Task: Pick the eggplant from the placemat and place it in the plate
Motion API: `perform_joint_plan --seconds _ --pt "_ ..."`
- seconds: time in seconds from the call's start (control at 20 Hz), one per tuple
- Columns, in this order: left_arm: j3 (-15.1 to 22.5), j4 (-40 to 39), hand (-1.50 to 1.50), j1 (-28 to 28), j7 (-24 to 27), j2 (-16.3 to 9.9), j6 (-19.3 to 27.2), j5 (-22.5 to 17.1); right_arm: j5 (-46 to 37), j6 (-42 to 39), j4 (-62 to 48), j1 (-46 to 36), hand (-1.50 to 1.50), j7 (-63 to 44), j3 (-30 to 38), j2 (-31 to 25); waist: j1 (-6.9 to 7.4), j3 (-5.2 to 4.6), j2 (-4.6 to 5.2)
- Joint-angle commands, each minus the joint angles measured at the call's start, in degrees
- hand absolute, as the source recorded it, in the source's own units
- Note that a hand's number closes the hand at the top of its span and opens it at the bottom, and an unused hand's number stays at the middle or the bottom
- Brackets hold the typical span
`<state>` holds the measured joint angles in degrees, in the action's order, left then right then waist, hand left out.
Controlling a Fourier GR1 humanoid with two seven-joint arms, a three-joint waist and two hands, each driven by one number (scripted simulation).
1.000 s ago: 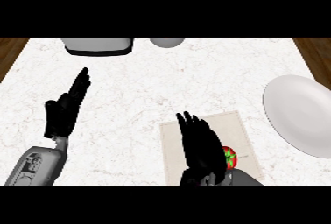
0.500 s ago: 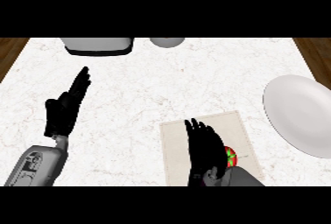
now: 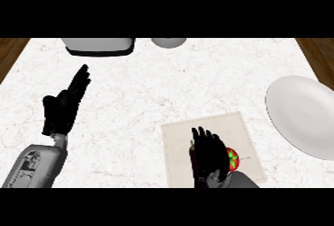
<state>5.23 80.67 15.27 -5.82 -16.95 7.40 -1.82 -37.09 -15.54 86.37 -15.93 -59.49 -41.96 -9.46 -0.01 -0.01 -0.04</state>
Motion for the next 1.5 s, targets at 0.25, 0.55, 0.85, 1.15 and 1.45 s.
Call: perform_joint_plan --seconds 0.25,0.55,0.85,1.15,1.45 --pt "-3.14 0.55 0.0 -2.2 1.72 -0.62 -3.93 0.28 -7.0 -1.5 -3.12 -0.84 1.5 2.84 3.47 0.92 0.16 0.01 0.05" --pt "-3.54 -1.24 0.0 -0.23 0.94 2.25 -3.03 2.85 -12.96 1.51 -2.7 3.72 1.5 7.48 3.83 0.29 -0.15 0.01 0.03" --pt "-3.62 1.02 0.0 -0.76 -0.94 3.54 -2.92 4.14 -18.9 4.5 0.2 3.88 1.5 7.19 3.29 3.67 -0.13 0.01 -0.03" --pt "-5.73 1.58 0.0 -3.35 -0.24 2.56 -0.79 3.43 -6.66 9.15 2.11 8.21 1.5 30.55 25.58 -25.5 -6.41 0.87 -0.5" --pt "-6.76 1.64 0.0 -4.86 0.05 2.32 -0.88 2.63 2.05 18.18 2.61 8.23 1.5 49.84 40.14 -34.5 -7.36 1.02 -1.1"
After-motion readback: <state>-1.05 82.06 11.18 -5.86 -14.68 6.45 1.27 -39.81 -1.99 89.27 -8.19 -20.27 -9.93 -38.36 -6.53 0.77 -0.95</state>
